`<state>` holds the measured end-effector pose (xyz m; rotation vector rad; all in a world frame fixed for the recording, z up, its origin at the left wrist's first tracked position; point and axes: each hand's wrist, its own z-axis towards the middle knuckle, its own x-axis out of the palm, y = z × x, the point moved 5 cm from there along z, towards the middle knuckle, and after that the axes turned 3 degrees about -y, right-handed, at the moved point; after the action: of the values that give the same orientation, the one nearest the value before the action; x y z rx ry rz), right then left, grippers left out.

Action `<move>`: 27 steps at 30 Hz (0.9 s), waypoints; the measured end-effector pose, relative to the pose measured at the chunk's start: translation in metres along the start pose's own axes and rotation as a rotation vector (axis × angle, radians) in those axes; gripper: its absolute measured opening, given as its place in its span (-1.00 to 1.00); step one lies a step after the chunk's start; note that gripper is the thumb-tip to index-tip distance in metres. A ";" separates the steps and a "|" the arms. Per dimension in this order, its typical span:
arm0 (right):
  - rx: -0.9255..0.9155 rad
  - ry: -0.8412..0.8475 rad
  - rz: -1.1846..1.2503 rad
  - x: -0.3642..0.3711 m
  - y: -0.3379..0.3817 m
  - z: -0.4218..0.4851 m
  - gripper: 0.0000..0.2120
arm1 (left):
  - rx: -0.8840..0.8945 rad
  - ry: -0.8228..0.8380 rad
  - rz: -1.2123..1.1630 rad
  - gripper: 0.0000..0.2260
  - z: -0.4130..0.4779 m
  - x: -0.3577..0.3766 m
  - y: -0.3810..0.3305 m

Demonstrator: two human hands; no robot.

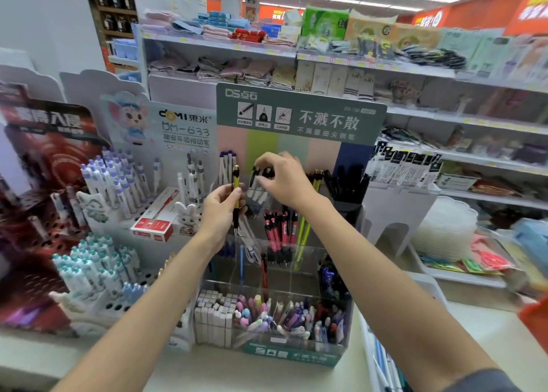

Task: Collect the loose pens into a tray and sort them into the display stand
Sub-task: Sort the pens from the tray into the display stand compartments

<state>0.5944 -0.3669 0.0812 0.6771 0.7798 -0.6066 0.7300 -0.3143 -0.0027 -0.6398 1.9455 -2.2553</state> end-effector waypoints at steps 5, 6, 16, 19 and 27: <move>0.115 -0.025 -0.023 0.002 -0.015 0.006 -0.90 | -0.003 -0.012 -0.003 -0.85 -0.007 -0.018 -0.001; 0.109 -0.001 -0.051 0.000 -0.018 0.007 -0.85 | -0.007 0.004 0.005 -0.85 -0.009 -0.020 -0.001; 0.115 -0.051 0.429 -0.036 -0.005 -0.030 -0.71 | 0.052 0.276 0.072 -0.84 -0.018 0.047 -0.004; 0.175 -0.338 0.404 -0.080 -0.030 -0.037 -0.77 | 0.108 0.259 0.133 -0.77 -0.018 0.066 -0.005; 0.143 -0.532 0.113 -0.122 -0.068 -0.042 -0.88 | 0.067 0.177 0.182 -0.90 -0.023 0.065 0.005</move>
<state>0.4593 -0.3500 0.1335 0.6448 0.2038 -0.7031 0.6620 -0.3162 0.0062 -0.2514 1.9046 -2.3188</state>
